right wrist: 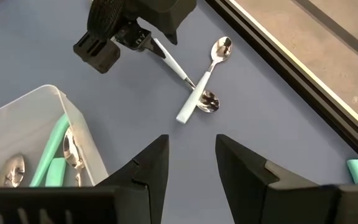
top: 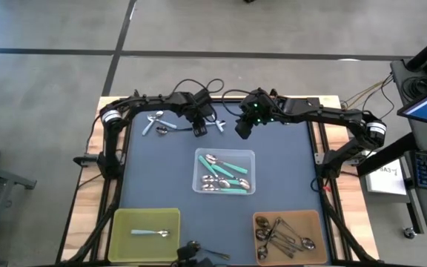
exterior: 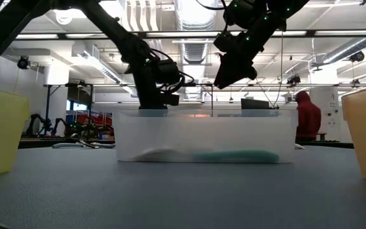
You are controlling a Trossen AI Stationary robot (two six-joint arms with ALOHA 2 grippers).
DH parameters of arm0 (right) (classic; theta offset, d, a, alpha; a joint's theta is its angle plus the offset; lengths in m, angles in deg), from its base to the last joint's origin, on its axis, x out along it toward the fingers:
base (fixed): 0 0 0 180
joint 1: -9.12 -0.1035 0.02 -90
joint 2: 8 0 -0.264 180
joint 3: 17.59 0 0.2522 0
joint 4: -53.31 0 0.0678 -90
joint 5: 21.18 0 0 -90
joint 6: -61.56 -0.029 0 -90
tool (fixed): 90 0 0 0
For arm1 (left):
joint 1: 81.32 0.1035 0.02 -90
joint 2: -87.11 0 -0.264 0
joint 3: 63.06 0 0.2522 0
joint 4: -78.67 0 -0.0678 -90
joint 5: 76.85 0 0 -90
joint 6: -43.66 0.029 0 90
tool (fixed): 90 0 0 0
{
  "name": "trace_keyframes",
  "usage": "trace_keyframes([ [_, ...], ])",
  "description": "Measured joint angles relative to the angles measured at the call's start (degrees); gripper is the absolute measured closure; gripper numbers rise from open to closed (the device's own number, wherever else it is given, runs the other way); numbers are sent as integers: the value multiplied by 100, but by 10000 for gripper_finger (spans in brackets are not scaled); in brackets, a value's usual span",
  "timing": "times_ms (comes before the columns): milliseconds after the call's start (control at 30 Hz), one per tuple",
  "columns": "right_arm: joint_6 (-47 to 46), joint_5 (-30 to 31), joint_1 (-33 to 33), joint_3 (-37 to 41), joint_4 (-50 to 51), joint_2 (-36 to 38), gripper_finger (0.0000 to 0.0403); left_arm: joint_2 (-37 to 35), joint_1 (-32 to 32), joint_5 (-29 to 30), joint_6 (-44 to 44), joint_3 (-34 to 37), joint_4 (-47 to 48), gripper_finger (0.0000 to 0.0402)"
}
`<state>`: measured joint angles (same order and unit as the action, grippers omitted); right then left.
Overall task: Sort silverware by color (type)
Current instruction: Put the light blue spoon into the yellow bin
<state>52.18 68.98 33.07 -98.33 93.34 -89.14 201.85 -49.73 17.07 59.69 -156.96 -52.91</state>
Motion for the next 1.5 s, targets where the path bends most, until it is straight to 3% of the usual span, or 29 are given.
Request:
trace_keyframes([
  [200,0,0,0,4,0,-2,280,71,-22,-6,2,142,34,299],
  [367,-2,-2,0,4,2,-4,280,290,-70,554,148,34,-1,299],
  [467,-2,-4,0,4,2,-4,280,410,-70,579,145,-139,153,299],
  [700,2,-9,0,4,21,-4,280,664,-59,384,316,-594,620,309],
  [900,46,-8,0,4,21,-6,280,1049,-65,297,445,-1060,1231,379],
  [1100,44,-7,0,12,37,-7,280,1314,-80,215,328,-1538,1778,379],
  [1500,44,-7,0,92,54,-7,280,1015,-35,-334,155,-2593,3191,379],
])
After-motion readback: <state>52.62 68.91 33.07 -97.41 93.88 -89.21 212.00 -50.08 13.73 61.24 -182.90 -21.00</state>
